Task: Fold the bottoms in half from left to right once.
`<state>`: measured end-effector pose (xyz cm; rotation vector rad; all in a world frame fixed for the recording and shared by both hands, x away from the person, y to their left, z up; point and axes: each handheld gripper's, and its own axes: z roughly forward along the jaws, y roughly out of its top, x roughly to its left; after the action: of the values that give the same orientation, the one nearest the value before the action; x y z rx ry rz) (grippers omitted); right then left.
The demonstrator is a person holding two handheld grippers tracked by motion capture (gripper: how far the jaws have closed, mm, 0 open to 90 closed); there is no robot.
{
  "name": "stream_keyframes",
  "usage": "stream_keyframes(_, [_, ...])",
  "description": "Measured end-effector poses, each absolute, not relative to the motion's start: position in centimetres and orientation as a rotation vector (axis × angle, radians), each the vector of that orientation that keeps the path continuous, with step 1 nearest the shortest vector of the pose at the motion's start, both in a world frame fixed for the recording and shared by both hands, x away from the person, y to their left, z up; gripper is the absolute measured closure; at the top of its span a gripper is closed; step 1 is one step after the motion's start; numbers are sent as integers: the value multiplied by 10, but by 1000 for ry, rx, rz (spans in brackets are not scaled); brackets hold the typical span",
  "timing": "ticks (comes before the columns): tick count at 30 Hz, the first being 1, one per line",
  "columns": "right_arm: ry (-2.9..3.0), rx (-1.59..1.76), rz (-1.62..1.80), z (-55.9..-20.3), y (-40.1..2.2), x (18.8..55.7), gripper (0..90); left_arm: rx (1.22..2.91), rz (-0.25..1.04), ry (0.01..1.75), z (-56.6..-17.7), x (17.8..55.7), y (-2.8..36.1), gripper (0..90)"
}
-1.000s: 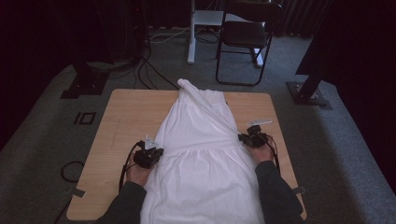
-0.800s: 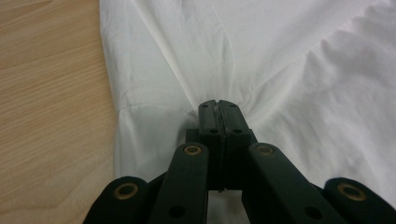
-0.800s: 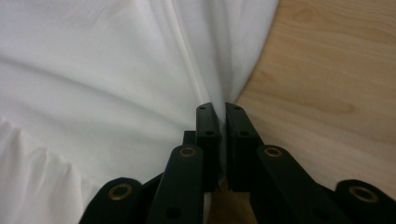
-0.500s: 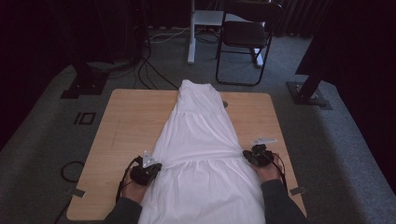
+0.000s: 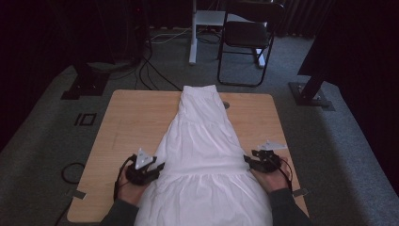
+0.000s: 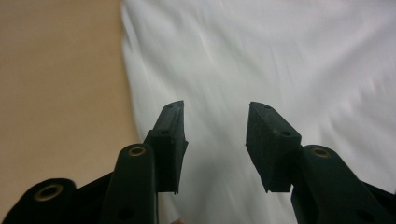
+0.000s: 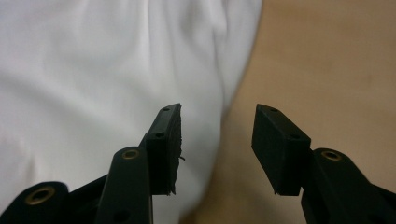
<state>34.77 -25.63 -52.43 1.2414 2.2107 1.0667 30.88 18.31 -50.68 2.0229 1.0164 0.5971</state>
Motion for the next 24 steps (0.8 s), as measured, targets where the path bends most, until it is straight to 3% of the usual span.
stream_keyframes(3, [2216,1233,1099,-515,-240,388,643,2046,597,1035,-502,345,171,567])
stream_keyframes(5, [2223,1232,1112,-515,-229,410,668,2100,552,1059,-514,374,160,564])
stream_keyframes(8, [2234,1244,1107,-518,-217,431,648,2142,536,1075,-528,386,154,562])
stream_keyframes(10, [2242,1277,1118,-523,-203,457,566,2167,507,1095,-540,393,151,550])
stream_keyframes(14, [2262,1303,1096,-532,-190,474,534,2163,483,1092,-549,396,150,502])
stream_keyframes(15, [2289,1311,1046,-538,-184,482,627,2156,474,1091,-550,396,151,474])
stream_keyframes(16, [2289,1311,1046,-538,-184,482,627,2156,474,1091,-550,396,151,462])
stream_keyframes(18, [2317,1284,975,-541,-182,487,861,2153,491,1079,-552,394,151,460])
stream_keyframes(19, [2196,1297,920,-534,-186,487,896,2145,493,1074,-553,394,152,457])
stream_keyframes(24, [2028,1404,931,-526,-203,490,894,2141,497,1066,-553,393,152,456])
